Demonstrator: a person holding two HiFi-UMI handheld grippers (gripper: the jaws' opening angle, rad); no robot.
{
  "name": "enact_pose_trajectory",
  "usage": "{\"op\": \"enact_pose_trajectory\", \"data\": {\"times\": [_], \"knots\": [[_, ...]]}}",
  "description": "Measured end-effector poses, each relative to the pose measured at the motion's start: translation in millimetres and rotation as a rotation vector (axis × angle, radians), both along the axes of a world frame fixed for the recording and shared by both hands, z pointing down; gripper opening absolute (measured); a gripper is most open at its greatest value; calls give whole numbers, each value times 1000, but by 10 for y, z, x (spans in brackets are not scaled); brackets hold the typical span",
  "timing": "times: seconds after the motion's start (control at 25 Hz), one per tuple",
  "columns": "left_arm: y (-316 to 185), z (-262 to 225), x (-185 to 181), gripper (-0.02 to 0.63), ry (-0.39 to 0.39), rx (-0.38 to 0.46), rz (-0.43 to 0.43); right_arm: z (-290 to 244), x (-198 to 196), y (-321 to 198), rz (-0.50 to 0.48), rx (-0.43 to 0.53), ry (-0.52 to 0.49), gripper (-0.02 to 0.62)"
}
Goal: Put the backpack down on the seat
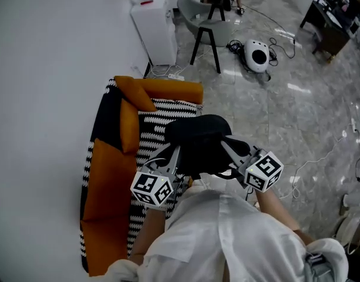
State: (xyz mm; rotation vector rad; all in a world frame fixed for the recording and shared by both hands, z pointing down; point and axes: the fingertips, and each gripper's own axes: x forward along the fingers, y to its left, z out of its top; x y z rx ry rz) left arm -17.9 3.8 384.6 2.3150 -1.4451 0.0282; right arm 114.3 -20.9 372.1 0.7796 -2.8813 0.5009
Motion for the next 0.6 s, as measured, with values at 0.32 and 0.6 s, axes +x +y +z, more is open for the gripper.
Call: {"op": "enact_pose_trajectory", "data": {"times": [0.32, 0.6], "knots": [[-818, 16, -384, 34, 5, 33, 65, 21, -379, -780, 47, 13, 10, 26], [-1374, 188, -815, 34, 18, 33, 62, 196, -811, -1321, 41, 17, 30, 26]]}}
